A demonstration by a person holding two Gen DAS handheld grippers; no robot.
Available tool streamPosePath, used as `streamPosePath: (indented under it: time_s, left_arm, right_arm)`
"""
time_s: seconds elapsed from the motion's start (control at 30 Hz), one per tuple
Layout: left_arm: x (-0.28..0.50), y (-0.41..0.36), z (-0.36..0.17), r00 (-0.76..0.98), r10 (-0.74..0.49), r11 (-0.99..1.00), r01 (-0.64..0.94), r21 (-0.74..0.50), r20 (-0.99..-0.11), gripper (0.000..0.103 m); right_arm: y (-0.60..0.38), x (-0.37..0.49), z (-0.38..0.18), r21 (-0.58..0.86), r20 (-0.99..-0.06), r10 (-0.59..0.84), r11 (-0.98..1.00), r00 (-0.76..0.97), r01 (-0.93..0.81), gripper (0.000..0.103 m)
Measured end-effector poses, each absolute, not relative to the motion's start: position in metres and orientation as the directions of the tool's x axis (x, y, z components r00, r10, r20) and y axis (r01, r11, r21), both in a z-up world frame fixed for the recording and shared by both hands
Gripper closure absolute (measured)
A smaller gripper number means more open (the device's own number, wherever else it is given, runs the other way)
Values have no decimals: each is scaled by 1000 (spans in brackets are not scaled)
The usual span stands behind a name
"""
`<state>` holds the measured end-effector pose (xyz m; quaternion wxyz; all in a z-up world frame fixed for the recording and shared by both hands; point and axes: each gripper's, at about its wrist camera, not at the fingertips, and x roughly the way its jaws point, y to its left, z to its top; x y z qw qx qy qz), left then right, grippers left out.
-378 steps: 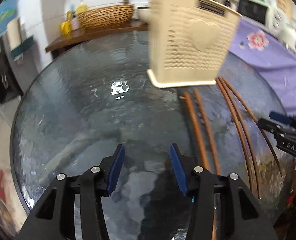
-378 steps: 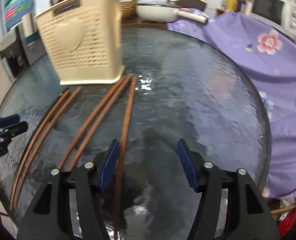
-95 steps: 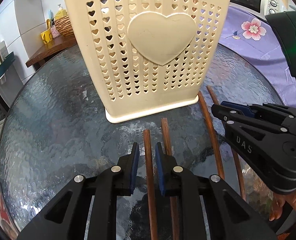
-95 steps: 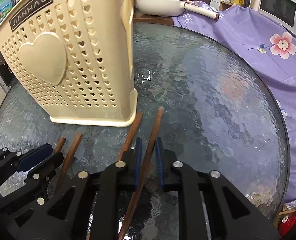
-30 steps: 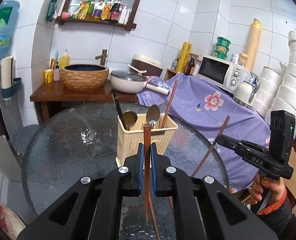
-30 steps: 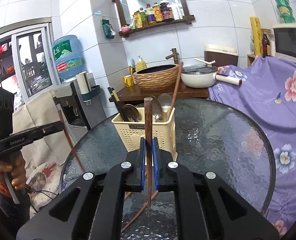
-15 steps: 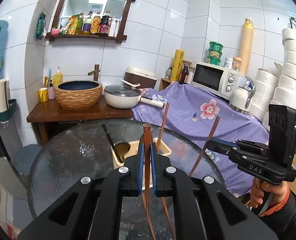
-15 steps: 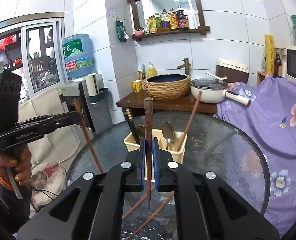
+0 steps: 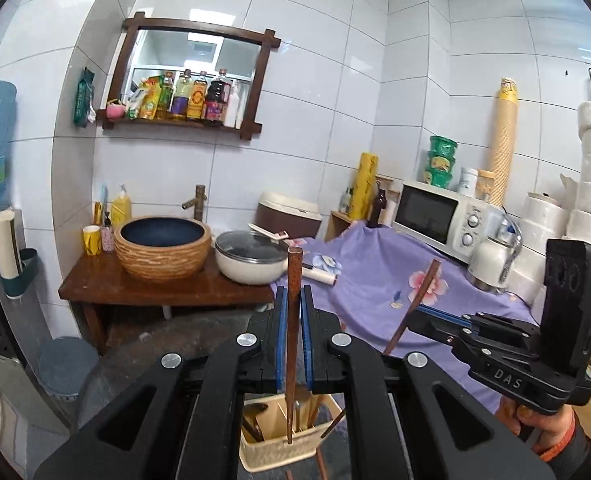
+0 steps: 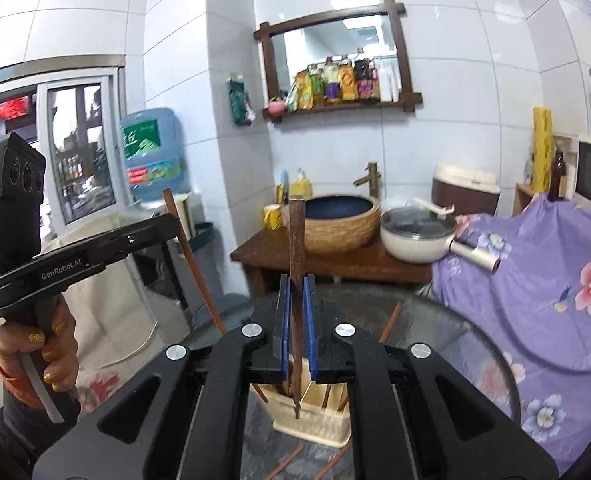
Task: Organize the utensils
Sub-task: 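Open both tools and withdraw them from the holder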
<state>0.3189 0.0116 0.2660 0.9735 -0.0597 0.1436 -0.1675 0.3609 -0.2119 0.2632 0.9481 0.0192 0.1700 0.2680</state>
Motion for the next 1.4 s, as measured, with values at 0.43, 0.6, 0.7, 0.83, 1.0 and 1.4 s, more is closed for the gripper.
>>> streamPosePath:
  time_s: [0.43, 0.6, 0.7, 0.83, 1.0, 1.4]
  left_arm:
    - [371, 0, 192, 879, -276, 959, 224, -174, -388, 96]
    - [377, -6, 159, 857, -268, 962, 214, -168, -440, 96]
    - [382, -6, 144, 844, -269, 962, 208, -178, -464, 96]
    - [385, -7, 132, 839, -259, 965, 197, -176, -478, 96]
    - [385, -4, 126, 844, -242, 969, 184, -166, -479, 96]
    - [351, -5, 132, 882, -209, 978, 179, -110, -422, 49]
  right_arm:
    - [-199, 410, 198, 113, -379, 421, 905, 824, -410, 96]
    - [-196, 418, 169, 122, -414, 408, 911, 814, -395, 96]
    - [-196, 421, 158, 117, -428, 398, 915, 811, -387, 96]
    - [-197, 424, 146, 106, -442, 380, 921, 812, -374, 96]
    - [-200, 428, 132, 112, -460, 377, 923, 804, -368, 96]
    - [-201, 408, 127, 104, -433, 386, 919, 815, -380, 82]
